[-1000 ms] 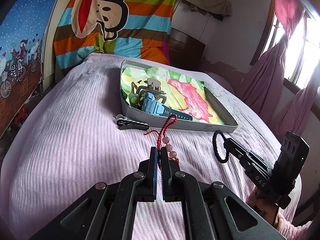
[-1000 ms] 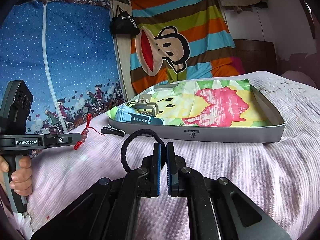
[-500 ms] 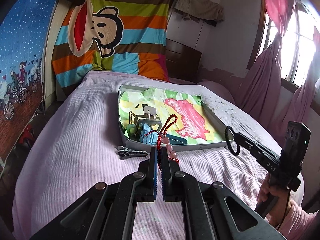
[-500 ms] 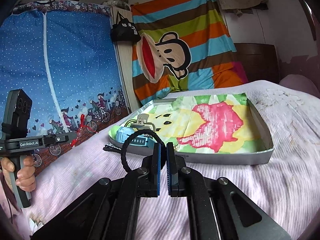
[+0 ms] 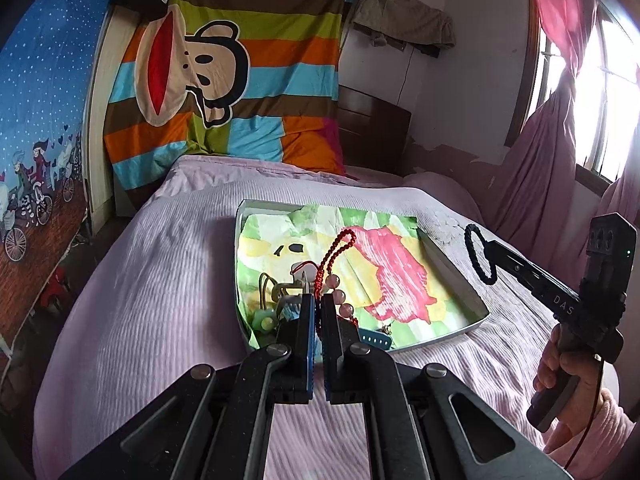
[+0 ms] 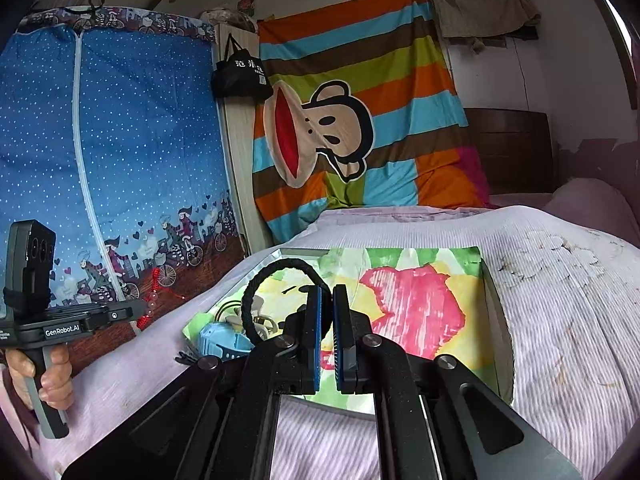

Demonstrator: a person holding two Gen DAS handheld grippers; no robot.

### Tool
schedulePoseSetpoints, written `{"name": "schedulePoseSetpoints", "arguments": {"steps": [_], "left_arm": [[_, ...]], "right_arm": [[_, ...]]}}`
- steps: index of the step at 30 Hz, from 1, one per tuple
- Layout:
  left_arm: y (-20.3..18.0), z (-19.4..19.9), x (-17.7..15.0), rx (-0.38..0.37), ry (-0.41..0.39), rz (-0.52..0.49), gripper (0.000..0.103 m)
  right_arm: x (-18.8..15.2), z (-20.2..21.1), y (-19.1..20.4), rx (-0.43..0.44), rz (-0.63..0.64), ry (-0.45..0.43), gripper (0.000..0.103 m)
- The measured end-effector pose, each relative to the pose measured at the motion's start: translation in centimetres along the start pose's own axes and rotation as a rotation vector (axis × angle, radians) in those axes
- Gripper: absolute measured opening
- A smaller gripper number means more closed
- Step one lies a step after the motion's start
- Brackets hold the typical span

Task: Organize jewelry
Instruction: 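Carry the hair tie and red bead string over the tray with both tools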

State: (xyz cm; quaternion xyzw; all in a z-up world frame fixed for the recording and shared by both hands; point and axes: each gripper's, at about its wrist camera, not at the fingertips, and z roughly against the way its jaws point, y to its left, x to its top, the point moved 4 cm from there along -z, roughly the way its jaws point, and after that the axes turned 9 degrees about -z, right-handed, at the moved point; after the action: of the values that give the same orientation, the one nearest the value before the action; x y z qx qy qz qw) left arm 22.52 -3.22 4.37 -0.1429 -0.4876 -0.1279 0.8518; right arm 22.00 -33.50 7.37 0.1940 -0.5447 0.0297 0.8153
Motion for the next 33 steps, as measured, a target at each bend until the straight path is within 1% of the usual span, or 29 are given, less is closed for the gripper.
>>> {"name": "schedulePoseSetpoints", "arguments": {"steps": [5,9,12,17,21,27,30,33], "left_arm": [[0.3,-2.5,1.7,0.000,0.032,-0.017,0.003],[0.9,-3.9,2.6,-0.001,0.052,0.002,0.003],[1.2,-5.1,3.0,0.020,0.081,-0.014,0.003],[1.9,-7.3,3.7,0.046,0.134,-0.012,0.003],[2.5,-8.7,4.1,0.063,0.160,0.009,0.003],[3.3,-10.1,4.3,0.063,0.177,0.046,0.003],[3.9,-10.8,4.1,0.080,0.193,0.057,0.003],[4.6,-11.4,4.1,0.093,0.211,0.061,0.003]], "right_arm": [[0.7,-3.1,0.1,-0.012,-0.005,0.047,0.005],[0.8,-7.1,-0.7,-0.031,-0.082,0.117,0.005],[0.8,-9.9,-1.2,-0.057,-0.132,0.156,0.005],[0.5,-13.9,-1.6,-0.113,-0.187,0.207,0.005],[0.7,-16.9,-1.5,-0.133,-0.230,0.267,0.005],[0.1,-19.6,-1.1,-0.139,-0.274,0.300,0.005],[-0.9,-20.7,-0.8,-0.138,-0.290,0.325,0.005],[-1.7,-21.7,-0.5,-0.152,-0.277,0.348,0.005]]}}
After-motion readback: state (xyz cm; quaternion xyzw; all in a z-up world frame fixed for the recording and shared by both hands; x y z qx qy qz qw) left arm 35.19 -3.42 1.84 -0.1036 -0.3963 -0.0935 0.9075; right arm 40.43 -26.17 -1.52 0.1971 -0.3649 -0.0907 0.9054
